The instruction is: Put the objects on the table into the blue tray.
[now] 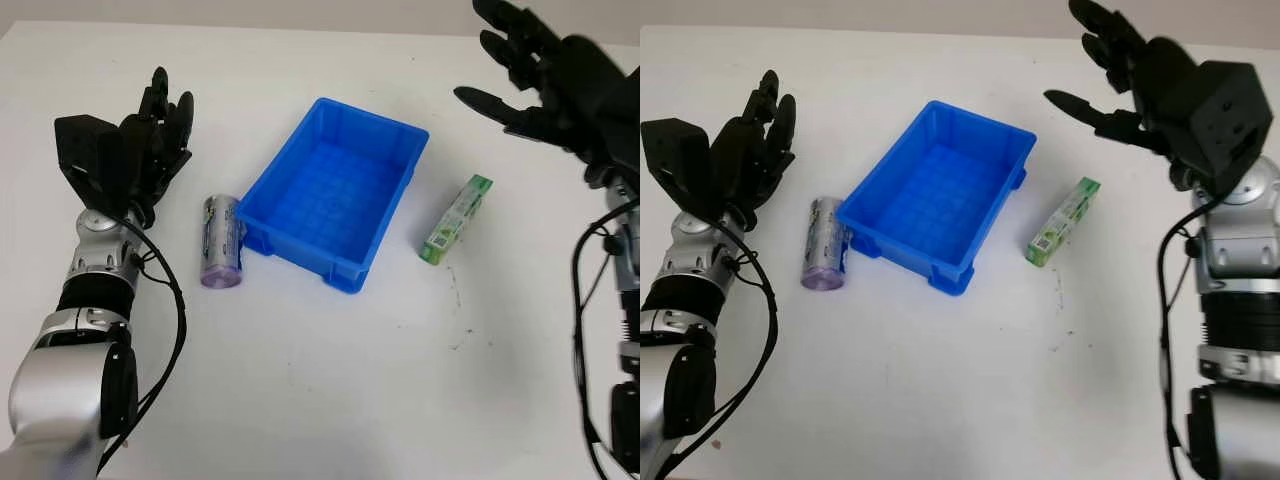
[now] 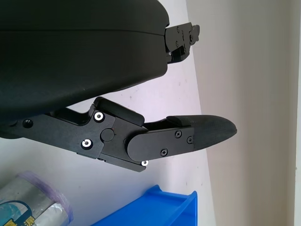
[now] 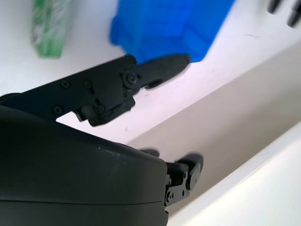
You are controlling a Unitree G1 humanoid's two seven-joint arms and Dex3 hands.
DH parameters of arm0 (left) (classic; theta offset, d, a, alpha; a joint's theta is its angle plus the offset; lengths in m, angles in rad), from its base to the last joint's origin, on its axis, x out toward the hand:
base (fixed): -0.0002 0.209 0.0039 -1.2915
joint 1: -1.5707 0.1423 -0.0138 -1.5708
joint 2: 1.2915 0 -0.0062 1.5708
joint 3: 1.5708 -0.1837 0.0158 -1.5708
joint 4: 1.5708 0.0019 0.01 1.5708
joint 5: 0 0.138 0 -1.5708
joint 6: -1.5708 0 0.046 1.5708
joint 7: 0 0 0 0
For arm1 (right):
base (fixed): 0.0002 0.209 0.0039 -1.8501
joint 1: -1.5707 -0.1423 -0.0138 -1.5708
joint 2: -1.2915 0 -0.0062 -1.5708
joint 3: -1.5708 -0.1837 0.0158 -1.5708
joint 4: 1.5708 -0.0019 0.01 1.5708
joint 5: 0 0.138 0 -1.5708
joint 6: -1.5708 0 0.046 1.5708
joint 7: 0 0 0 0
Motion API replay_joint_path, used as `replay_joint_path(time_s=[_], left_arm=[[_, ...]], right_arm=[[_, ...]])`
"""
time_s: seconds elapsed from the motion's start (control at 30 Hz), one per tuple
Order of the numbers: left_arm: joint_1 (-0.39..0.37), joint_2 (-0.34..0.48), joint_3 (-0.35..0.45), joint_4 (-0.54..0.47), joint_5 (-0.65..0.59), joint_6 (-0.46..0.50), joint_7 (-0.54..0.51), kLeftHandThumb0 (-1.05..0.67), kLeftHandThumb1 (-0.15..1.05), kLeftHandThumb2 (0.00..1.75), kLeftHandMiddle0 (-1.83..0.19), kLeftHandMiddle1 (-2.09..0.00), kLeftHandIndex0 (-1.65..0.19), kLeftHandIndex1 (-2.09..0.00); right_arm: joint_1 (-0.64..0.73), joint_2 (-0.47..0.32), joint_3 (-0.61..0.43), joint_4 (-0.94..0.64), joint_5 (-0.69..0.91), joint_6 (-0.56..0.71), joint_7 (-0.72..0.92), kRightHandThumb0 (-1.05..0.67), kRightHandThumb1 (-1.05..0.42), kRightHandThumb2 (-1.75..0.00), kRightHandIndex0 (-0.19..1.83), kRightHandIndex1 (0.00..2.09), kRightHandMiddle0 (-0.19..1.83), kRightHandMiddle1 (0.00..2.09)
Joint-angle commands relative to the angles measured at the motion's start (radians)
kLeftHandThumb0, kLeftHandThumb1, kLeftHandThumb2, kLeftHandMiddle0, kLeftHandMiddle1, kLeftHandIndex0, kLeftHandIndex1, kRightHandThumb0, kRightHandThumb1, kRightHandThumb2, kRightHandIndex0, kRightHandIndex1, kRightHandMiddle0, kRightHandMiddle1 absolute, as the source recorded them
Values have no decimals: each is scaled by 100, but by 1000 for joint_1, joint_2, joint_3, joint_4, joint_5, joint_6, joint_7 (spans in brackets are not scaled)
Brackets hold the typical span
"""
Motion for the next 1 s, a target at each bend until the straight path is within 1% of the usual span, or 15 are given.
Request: replay_joint_path(time_s=[0.0, 0.07, 0.13, 0.23, 0.37, 0.47, 0.67, 0.9, 0.97], left_arm=[[-19, 1, 2, -5, -5, -6, -5, -72, 105, 53, 19, 0, 19, 0], [-24, 0, -3, -2, -3, -4, -12, -72, 105, 53, 19, 0, 19, 0], [-31, -3, -2, 2, -5, -1, -14, -71, 105, 54, 19, 0, 19, 0], [-36, -6, -4, 4, -2, 1, -11, -71, 105, 55, 19, 0, 19, 0], [-37, -6, -7, 1, 1, 1, -7, -72, 105, 54, 19, 0, 19, 0], [-36, -4, -7, 5, 1, -2, -7, -72, 105, 53, 19, 0, 19, 0], [-34, -3, -5, 5, -2, -1, -7, -72, 105, 53, 19, 0, 19, 0], [-33, -2, -10, 4, 6, 5, 2, -72, 105, 53, 19, 0, 19, 0], [-32, -2, -9, 1, 4, 7, 2, -72, 105, 53, 19, 0, 19, 0]], right_arm=[[22, -62, 20, -37, -33, -36, 30, -31, -70, -5, 45, 23, 35, 42], [41, -111, 36, -44, -84, -86, 47, -32, -70, -5, 50, 19, 48, 25], [59, -156, 55, -50, -137, -121, 63, -31, -69, -5, 51, 14, 55, 13], [70, -201, 77, -51, -179, -158, 101, -31, -71, -6, 52, 11, 58, 8], [58, -238, 106, -14, -209, -255, 128, -32, -72, -6, 57, 12, 63, 8], [45, -260, 125, -7, -234, -272, 160, -32, -75, -7, 60, 12, 67, 8], [45, -260, 145, -71, -260, -206, 223, -30, -78, -6, 62, 10, 68, 7], [58, -218, 184, -71, -272, -199, 225, -28, -80, -6, 64, 9, 68, 6], [69, -193, 190, -47, -257, -226, 200, -24, -78, -5, 67, 10, 71, 7]])
